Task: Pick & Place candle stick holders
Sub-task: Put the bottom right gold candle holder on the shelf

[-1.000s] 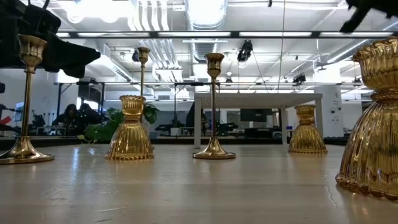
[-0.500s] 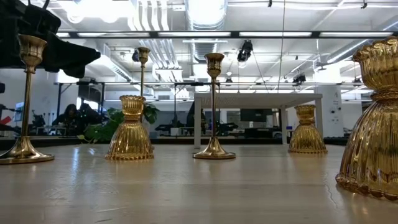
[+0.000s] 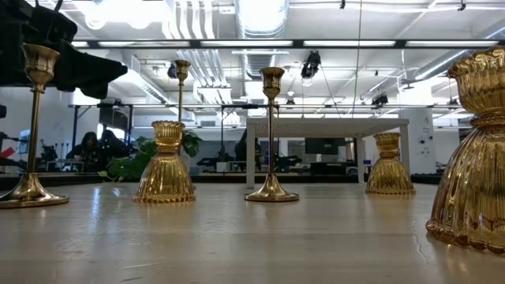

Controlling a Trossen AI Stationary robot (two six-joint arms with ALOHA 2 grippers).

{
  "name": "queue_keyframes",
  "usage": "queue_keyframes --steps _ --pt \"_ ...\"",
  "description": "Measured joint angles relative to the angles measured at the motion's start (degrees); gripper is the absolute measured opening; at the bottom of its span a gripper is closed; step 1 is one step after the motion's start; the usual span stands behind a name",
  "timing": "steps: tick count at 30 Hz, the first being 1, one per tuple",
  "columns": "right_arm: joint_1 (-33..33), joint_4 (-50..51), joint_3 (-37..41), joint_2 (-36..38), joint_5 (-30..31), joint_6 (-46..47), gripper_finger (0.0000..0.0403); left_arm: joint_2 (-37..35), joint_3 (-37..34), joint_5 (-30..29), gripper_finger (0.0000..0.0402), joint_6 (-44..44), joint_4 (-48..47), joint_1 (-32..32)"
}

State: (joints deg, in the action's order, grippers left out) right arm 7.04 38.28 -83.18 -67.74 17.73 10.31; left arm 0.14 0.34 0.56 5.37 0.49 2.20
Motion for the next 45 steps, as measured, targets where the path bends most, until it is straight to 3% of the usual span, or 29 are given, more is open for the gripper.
queue_keyframes --steps 5,10,14,20,22,26,36,45 --pt "1.1 4.4 -1.2 -3.7 2.1 4.3 0.0008 0.0 0.0 0.0 0.0085 0.0 0.0 0.0" --pt "6.3 25.7 -2.1 -4.0 8.8 18.7 0.0008 0.0 0.0 0.0 0.0085 0.0 0.0 0.0" --pt "15.9 37.7 -2.9 -1.8 16.1 37.6 0.0008 0.0 0.0 0.0 0.0085 0.0 0.0 0.0" --pt "36.4 43.4 -3.0 0.5 31.9 60.3 0.0008 0.0 0.0 0.0 0.0085 0.0 0.2 0.0" --pt "40.8 46.5 -3.0 -0.2 34.2 67.1 0.0008 0.0 0.0 0.0 0.0085 0.0 0.2 0.0" --pt "46.4 51.8 -2.8 -3.3 33.4 78.3 0.0008 0.0 0.0 0.0 0.0085 0.0 0.3 0.0" --pt "48.9 51.8 -2.7 -9.7 31.2 87.2 0.0008 0.1 0.0 0.0 0.0085 0.0 0.4 0.0" --pt "50.5 51.7 -15.0 -17.9 28.1 88.4 0.0008 0.1 0.0 0.0 0.0085 0.0 0.4 0.0"
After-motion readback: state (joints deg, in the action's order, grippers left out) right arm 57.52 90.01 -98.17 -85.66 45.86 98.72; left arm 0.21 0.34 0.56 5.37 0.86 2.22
